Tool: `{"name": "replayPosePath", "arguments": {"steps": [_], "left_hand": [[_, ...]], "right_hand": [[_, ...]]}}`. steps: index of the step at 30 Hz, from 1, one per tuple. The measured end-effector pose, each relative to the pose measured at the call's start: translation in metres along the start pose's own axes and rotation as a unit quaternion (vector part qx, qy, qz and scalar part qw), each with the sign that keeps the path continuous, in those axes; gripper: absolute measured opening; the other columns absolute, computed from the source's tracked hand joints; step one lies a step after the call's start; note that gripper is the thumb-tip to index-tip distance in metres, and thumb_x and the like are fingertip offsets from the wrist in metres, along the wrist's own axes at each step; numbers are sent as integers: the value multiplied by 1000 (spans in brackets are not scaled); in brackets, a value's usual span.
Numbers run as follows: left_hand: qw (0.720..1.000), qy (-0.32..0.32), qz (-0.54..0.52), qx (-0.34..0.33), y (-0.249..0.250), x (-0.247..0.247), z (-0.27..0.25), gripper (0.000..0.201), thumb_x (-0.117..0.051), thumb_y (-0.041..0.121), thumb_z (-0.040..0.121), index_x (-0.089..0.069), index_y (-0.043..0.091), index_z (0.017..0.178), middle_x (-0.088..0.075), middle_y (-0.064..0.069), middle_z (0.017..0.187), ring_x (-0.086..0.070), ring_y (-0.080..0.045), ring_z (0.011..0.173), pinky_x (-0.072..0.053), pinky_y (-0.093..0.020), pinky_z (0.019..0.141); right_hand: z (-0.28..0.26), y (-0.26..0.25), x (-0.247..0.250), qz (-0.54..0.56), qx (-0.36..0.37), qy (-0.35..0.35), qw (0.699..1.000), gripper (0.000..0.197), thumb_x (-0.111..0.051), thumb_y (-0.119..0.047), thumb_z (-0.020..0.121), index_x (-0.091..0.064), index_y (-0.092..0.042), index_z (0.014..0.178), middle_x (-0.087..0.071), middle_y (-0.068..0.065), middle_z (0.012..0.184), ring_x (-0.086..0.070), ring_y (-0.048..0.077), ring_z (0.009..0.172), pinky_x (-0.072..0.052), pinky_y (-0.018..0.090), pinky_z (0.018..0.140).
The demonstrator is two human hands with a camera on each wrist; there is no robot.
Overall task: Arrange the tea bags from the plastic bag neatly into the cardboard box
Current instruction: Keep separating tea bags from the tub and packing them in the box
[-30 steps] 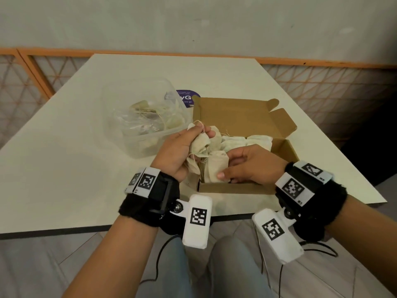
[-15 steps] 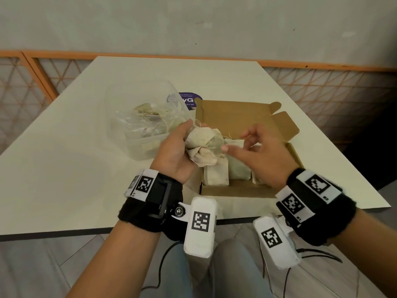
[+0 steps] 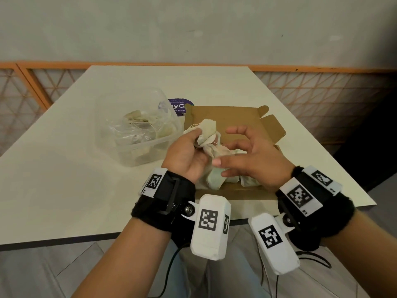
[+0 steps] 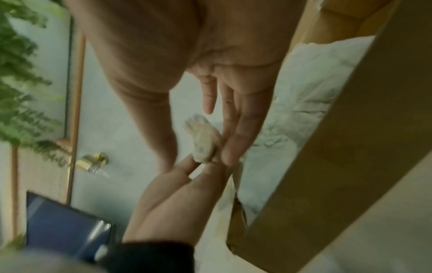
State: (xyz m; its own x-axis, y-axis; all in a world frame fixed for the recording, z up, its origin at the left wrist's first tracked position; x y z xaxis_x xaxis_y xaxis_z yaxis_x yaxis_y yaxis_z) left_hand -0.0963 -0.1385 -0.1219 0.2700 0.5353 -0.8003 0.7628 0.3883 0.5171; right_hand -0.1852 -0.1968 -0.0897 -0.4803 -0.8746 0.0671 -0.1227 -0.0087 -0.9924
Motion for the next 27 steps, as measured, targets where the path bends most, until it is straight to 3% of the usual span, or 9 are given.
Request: {"name": "replayPosePath", "arguments": {"steps": [2,5,9,11,14,18,20,22,27], "left_hand": [[999,-28,9,16,-5,-4,0,20,-50,20,95,-53,1,98,-56,-17,90,-62,-20,61,-57,-33,59],[994,-74,83,19,-13,-8,0,49,-69,30,81,-52,0,116,-52,-20,99,-59,-25,78,-53,-31,60],[993,-38,85,-74,2,3,3,12,-51,-2,90,-54,0,101,-60,-11,81,-63,-14,62,-51,-25,52],[993,-29,58,-102,15,11,1,11,-48,-5,91,-57,2,93,-62,-9,79,-64,-13,68,-55,-25,57],[996,-18,4,-87,19,22,1,12,-48,-7,91,-57,-2,96,-63,-13,85,-65,-15,75,-57,-26,59],[996,-11,-8,-87,13,27,3,20,-50,-8,90,-55,-1,108,-64,-13,88,-66,-14,75,-59,-27,73],[996,-4,-14,-93,11,30,6,27,-51,-8,89,-53,-1,115,-65,-12,91,-68,-12,75,-57,-25,76],[995,-5,-11,-102,11,32,8,26,-52,-7,89,-54,-1,114,-65,-12,91,-69,-11,76,-57,-22,73],[992,-12,21,-121,13,33,8,17,-53,-7,88,-56,0,103,-65,-10,87,-67,-12,77,-56,-22,73]], "right_hand": [[0,-1,1,-28,18,3,999,54,-75,6,68,-48,-22,105,-60,1,84,-63,13,69,-59,30,64],[3,-10,4,-51,40,22,998,43,-71,7,73,-47,-20,97,-65,5,77,-63,15,64,-58,26,61],[8,-13,6,-91,15,28,995,32,-74,-8,76,-49,-15,93,-64,9,71,-60,10,50,-54,21,51],[6,0,12,-182,-46,13,982,20,-73,-23,78,-58,-12,86,-63,3,61,-52,5,42,-45,17,42],[1,31,21,-327,-138,-41,934,25,-66,-30,84,-71,-8,74,-58,-6,46,-44,6,41,-40,17,48],[3,46,21,-365,-178,-44,913,30,-70,-38,78,-73,-9,69,-53,-7,44,-41,7,42,-36,19,50],[5,50,18,-375,-187,-53,906,38,-74,-46,71,-71,-9,65,-55,-4,50,-45,9,47,-38,20,53],[7,52,15,-375,-185,-64,906,44,-75,-52,65,-75,-10,76,-60,0,61,-49,10,54,-40,21,57],[11,47,3,-348,-127,-65,927,26,-80,-40,64,-74,-19,79,-61,-5,58,-52,5,51,-42,14,53]]}}
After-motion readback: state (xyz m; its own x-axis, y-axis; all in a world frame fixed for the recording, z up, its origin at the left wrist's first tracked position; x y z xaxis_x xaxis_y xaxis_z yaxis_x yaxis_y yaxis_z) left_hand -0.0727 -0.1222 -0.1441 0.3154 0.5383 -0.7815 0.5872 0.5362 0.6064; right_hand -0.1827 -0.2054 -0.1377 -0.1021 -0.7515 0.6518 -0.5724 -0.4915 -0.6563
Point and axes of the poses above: each hand's wrist, its own z-axis towards the middle knuckle, its own x-axis out of the back of the hand, y = z × x, the point moved 8 cm from there along z, towards the middle knuckle
